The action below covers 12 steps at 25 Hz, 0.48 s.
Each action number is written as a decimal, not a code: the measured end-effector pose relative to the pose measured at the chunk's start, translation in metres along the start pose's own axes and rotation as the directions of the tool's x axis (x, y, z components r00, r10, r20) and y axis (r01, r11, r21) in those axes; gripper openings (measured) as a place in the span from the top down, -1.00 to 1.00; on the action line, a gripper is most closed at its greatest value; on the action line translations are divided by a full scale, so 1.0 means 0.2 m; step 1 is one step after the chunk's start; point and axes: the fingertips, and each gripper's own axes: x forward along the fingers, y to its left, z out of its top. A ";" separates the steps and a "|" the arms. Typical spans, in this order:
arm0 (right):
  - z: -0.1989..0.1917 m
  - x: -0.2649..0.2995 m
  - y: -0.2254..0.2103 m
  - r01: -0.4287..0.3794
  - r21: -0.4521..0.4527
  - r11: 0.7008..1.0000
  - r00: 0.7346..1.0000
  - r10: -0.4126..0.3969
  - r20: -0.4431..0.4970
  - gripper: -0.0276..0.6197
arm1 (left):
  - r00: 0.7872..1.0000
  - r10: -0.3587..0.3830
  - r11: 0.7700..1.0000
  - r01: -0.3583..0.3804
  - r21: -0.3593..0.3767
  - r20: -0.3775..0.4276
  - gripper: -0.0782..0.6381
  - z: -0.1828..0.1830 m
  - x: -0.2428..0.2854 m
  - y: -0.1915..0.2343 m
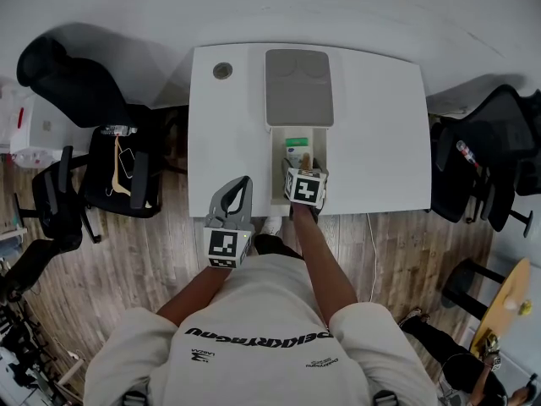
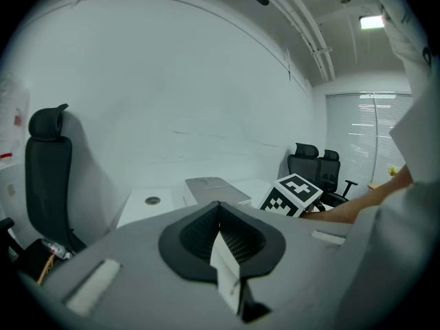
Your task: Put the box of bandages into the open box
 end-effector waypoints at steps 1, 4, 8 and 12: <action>0.00 0.00 0.01 -0.007 -0.006 1.000 1.000 0.007 0.005 -0.22 | 1.000 0.000 1.000 0.000 0.001 0.001 0.78 0.00 0.00 0.00; 0.00 -0.02 0.01 -0.009 -0.015 1.000 1.000 0.009 0.015 -0.22 | 1.000 -0.004 1.000 0.004 0.001 0.004 0.78 0.00 -0.01 -0.01; 0.01 -0.07 0.00 -0.002 -0.013 1.000 0.999 0.003 0.042 -0.21 | 1.000 -0.009 1.000 0.009 0.006 0.014 0.78 0.02 -0.04 -0.02; 0.02 -0.11 0.01 -0.002 -0.014 1.000 0.998 0.003 0.070 -0.19 | 1.000 -0.007 1.000 0.007 0.022 0.024 0.78 0.03 -0.06 -0.02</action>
